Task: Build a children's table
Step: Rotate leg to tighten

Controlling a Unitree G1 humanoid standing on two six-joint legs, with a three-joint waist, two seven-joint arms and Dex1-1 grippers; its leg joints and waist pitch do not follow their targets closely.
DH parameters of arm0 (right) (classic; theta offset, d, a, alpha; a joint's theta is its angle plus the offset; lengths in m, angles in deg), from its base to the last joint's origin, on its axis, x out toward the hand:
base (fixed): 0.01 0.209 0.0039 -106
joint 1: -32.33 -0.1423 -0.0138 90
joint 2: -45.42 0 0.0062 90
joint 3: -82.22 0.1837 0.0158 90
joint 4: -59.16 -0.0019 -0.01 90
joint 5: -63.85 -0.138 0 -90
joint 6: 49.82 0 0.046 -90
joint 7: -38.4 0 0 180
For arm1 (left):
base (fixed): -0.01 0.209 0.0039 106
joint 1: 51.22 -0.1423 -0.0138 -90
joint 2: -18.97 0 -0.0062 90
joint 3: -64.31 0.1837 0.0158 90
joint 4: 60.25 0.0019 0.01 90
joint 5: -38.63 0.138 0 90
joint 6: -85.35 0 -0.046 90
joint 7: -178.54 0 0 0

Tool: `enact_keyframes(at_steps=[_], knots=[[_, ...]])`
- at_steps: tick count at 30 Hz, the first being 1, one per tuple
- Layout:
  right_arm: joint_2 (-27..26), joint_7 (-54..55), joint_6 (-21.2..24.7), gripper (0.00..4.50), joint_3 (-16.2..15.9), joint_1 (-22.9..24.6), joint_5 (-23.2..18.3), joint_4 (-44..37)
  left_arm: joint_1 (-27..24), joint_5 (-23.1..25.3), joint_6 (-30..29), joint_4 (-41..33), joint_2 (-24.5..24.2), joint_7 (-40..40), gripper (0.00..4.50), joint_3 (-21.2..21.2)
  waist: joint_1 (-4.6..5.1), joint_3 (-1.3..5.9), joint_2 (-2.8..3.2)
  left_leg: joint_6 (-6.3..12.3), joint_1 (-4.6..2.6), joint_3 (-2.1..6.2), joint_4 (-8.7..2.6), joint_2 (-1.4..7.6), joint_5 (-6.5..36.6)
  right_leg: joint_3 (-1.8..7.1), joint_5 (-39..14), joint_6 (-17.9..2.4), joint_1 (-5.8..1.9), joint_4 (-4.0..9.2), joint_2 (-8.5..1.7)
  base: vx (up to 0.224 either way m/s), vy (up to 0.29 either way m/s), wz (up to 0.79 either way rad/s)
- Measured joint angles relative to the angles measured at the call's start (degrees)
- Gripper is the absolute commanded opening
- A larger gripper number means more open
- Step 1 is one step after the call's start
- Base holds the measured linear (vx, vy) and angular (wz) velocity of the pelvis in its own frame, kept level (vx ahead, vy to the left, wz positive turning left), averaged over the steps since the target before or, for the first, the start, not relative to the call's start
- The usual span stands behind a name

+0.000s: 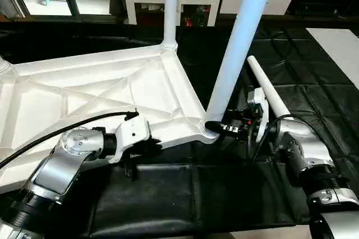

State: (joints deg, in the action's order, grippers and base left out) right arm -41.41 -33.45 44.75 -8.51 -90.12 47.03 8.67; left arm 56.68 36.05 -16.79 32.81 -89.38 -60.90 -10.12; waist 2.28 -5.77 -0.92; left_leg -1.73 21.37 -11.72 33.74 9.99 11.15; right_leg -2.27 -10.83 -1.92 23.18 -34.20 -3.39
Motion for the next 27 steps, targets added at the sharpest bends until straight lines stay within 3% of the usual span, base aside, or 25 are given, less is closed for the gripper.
enact_keyframes(at_steps=[10,15,20,25,27], knots=[[-6.8,21.1,-1.6,2.05,2.4,-0.5,3.1,0.0,3.1,3.1,-7.1,2.0,6.3,7.5,0.00,0.2,1.15,0.01,-0.05,-0.06,-0.26,0.01,0.16,0.01,0.0,0.03,0.1,-0.2,-0.08,0.04,-0.01,0.000,0.000,0.00],[-15.2,47.1,-1.6,2.04,6.8,-3.1,4.2,2.4,8.3,7.9,-15.4,5.4,16.0,17.7,0.00,1.9,1.49,0.04,-0.09,-0.09,-0.35,0.01,0.19,-0.01,0.0,0.07,0.0,0.1,-0.12,0.13,-0.02,0.000,0.000,0.00],[-21.4,62.1,-2.8,2.03,10.3,-4.5,4.3,4.3,11.3,10.0,-19.6,8.6,21.9,22.5,0.00,3.4,1.45,0.19,-0.32,-0.11,-0.45,0.20,0.18,-0.04,0.0,-0.02,-0.2,0.4,-0.03,0.23,0.00,0.000,0.000,0.00],[-21.1,59.9,-3.8,2.03,10.0,-5.0,5.3,5.5,11.1,10.2,-19.1,8.0,20.9,21.7,0.00,3.7,1.94,0.28,-0.46,-0.10,-0.27,0.29,0.14,-0.07,0.0,-0.07,-0.3,0.6,-0.16,0.83,0.00,0.000,0.000,0.00],[-18.5,51.8,-3.5,2.03,8.6,-5.0,4.9,5.3,9.4,9.2,-17.0,6.0,18.1,19.6,0.00,3.4,2.27,0.31,-0.52,-0.08,-0.02,0.30,0.13,-0.09,0.0,-0.07,-0.2,0.4,-0.32,1.07,-0.01,0.000,0.000,0.00]])
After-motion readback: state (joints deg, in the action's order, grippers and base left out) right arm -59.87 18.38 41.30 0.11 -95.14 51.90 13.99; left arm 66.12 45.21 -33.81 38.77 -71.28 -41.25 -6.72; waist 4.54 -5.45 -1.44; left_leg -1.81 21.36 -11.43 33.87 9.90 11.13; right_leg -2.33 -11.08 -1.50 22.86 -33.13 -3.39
